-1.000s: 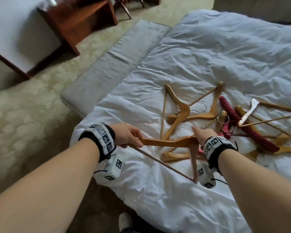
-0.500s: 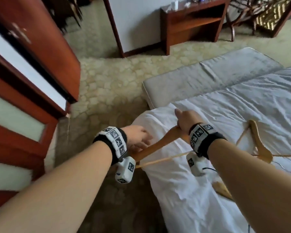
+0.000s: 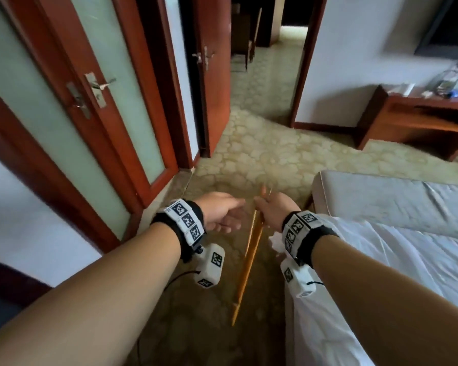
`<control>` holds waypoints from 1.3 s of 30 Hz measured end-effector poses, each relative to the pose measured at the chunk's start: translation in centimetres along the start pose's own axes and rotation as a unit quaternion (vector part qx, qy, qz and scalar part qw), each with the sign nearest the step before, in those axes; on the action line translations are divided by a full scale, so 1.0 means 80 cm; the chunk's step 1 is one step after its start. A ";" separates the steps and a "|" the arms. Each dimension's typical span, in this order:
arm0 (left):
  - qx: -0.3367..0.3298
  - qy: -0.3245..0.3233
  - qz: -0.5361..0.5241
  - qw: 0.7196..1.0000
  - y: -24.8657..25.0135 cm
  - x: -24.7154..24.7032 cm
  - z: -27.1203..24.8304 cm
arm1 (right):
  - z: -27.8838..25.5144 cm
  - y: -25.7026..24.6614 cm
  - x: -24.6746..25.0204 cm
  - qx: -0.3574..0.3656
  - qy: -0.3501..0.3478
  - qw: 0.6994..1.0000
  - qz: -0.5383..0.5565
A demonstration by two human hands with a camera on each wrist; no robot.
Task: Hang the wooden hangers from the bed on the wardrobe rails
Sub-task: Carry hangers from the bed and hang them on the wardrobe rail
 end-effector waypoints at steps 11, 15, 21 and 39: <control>-0.046 0.130 -0.030 0.990 -0.061 0.262 -0.181 | -0.027 -0.245 -0.171 0.027 -0.155 0.978 0.136; -0.056 0.179 -0.020 0.982 -0.085 0.318 -0.232 | -0.054 -0.316 -0.224 0.063 -0.239 0.966 0.076; -0.051 0.228 0.055 0.971 -0.136 0.369 -0.315 | -0.102 -0.400 -0.307 0.123 -0.336 0.933 -0.028; 0.084 0.398 0.154 0.900 -0.197 0.421 -0.496 | -0.250 -0.559 -0.435 0.301 -0.551 0.774 -0.083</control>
Point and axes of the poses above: each hand's wrist, its own z-axis towards the middle knuckle, its own x-axis out of the back of the hand, y = z × x, the point moved 8 cm from there along z, towards the middle knuckle, and after that the axes turned 8 degrees about z, right-handed, at the moved point
